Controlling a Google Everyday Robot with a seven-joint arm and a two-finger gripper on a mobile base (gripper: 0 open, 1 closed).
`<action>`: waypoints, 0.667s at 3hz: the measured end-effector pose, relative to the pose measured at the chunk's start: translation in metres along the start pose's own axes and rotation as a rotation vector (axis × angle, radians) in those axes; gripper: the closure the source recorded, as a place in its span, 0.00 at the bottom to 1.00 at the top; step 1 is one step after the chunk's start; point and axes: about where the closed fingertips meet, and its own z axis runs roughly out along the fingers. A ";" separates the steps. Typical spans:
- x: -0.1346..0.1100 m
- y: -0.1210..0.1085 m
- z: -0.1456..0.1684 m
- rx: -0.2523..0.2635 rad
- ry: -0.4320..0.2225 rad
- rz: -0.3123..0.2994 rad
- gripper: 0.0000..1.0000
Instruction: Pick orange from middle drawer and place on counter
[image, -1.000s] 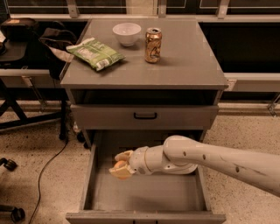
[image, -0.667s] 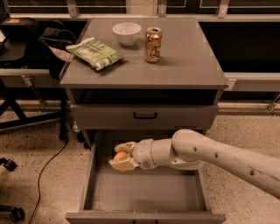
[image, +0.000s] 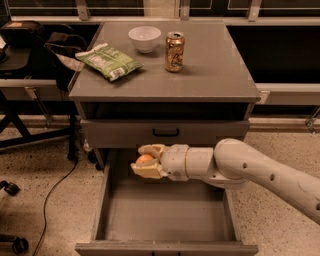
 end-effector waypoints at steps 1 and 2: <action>-0.039 -0.010 -0.021 0.070 -0.050 -0.041 1.00; -0.039 -0.010 -0.021 0.070 -0.050 -0.041 1.00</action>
Offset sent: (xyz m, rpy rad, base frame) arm 0.0067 -0.0086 0.0355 0.0227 -0.0606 -0.0435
